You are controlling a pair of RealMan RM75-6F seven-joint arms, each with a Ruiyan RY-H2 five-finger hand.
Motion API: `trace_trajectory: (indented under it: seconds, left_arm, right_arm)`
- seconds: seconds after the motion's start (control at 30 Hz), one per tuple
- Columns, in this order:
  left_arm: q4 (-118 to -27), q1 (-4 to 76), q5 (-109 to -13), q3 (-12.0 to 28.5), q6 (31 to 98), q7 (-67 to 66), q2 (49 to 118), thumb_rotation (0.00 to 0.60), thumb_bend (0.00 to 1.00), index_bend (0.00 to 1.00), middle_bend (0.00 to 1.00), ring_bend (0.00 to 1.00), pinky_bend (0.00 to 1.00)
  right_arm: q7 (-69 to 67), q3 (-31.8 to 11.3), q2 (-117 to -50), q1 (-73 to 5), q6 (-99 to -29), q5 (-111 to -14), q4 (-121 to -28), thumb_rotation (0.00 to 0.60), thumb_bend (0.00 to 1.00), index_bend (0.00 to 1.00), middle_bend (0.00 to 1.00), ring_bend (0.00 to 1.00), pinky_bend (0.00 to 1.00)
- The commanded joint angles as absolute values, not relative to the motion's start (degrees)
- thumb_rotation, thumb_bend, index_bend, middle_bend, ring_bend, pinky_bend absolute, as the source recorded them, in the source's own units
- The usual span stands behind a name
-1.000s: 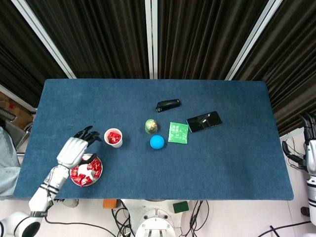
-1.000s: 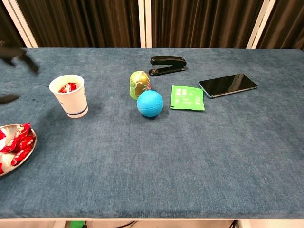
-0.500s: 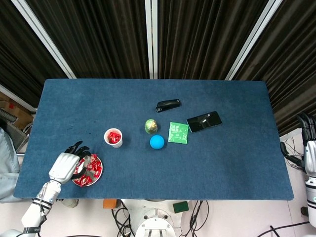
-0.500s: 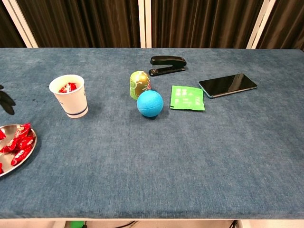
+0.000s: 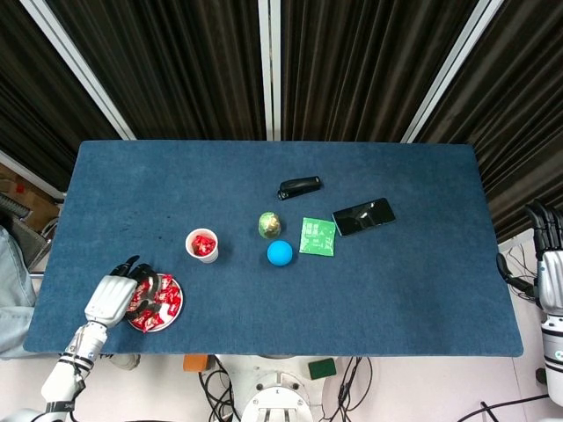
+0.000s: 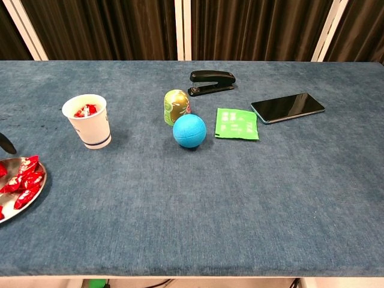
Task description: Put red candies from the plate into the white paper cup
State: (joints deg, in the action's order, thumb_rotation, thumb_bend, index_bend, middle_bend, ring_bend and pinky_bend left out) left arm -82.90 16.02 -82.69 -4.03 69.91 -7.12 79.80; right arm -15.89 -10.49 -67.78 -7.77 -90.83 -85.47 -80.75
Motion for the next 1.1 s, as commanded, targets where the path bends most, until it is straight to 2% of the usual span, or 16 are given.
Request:
trace_trajectory:
  seconds: [0.03, 0.83, 1.1]
  left_arm:
    - [-82.29, 15.62, -81.58, -3.24, 70.03, -8.12, 80.45, 0.600, 0.30, 0.26, 0.21, 0.05, 0.21]
    - [-83.57, 14.65, -77.94, -2.25, 67.99, -12.22, 79.44, 0.600, 0.29, 0.37, 0.21, 0.05, 0.21]
    - [-83.52, 15.14, -78.44, -1.95, 67.23, -11.53, 79.71, 0.600, 0.29, 0.37, 0.21, 0.05, 0.21]
  right_arm:
    - [-15.72, -10.54, -67.67, -7.79, -90.82, -85.43, -80.89, 0.600, 0.35, 0.00, 0.00, 0.00, 0.00]
    - [-14.46, -10.43, -67.67, -7.99, -90.64, -85.55, -81.79, 0.600, 0.35, 0.00, 0.00, 0.00, 0.00]
    - [-14.58, -10.39, -67.85, -8.00, -90.43, -85.36, -81.54, 0.600, 0.35, 0.00, 0.00, 0.00, 0.00]
